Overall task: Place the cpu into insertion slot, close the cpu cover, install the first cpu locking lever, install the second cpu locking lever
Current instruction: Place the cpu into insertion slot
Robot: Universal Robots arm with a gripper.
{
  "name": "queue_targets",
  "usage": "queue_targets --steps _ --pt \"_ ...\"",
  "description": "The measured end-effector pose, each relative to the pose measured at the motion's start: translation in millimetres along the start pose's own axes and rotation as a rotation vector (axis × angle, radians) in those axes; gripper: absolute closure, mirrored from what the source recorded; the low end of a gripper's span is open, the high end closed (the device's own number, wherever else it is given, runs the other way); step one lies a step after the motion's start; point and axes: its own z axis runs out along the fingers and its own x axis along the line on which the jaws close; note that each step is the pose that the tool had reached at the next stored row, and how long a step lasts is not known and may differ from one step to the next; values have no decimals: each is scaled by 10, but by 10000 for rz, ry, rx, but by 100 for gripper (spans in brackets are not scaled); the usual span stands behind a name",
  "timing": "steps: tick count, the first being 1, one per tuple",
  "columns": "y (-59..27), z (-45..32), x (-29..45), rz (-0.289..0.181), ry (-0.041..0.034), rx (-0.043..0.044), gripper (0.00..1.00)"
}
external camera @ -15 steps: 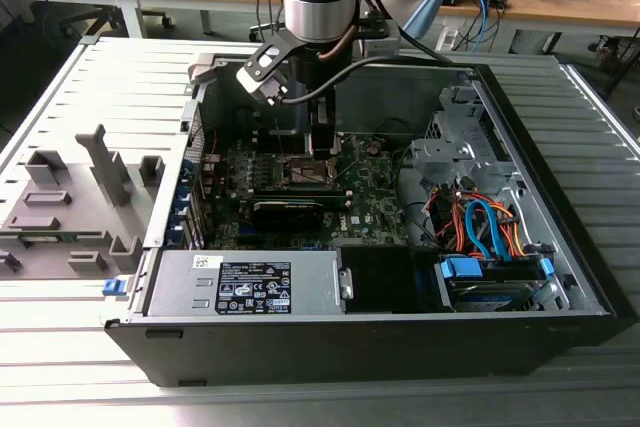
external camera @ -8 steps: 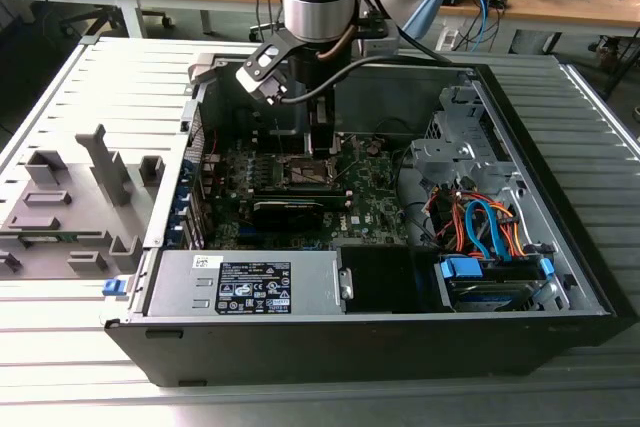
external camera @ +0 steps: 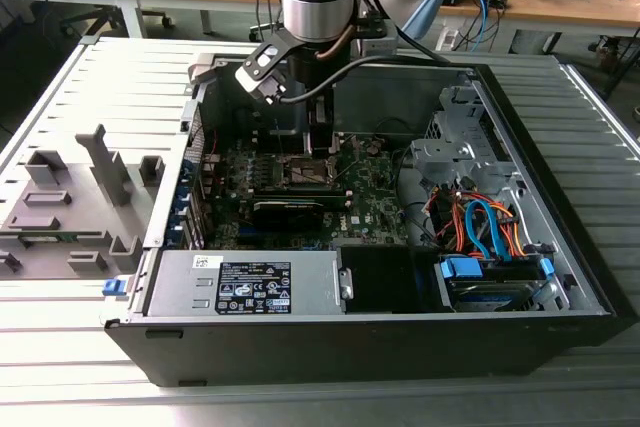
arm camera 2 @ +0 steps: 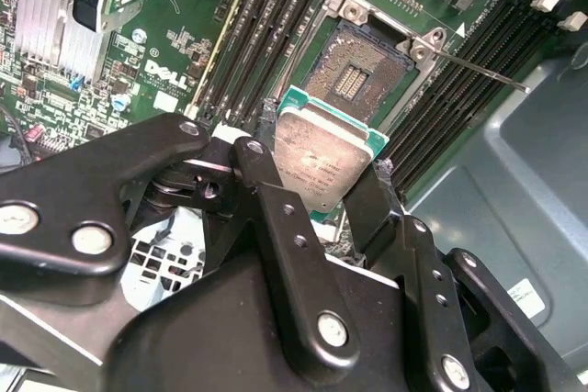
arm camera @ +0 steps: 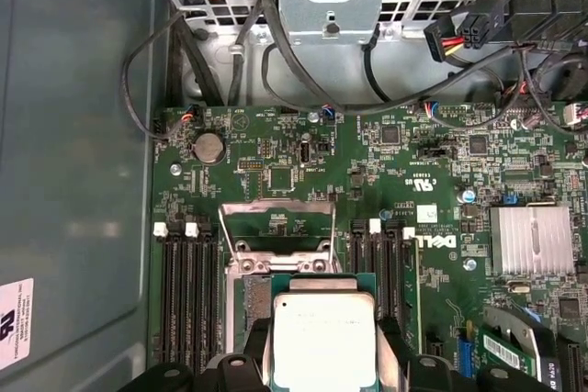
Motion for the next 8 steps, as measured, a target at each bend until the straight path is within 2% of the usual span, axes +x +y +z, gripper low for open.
queue_targets --steps 8 --pt "-28 3 8 -1 -1 1 46"
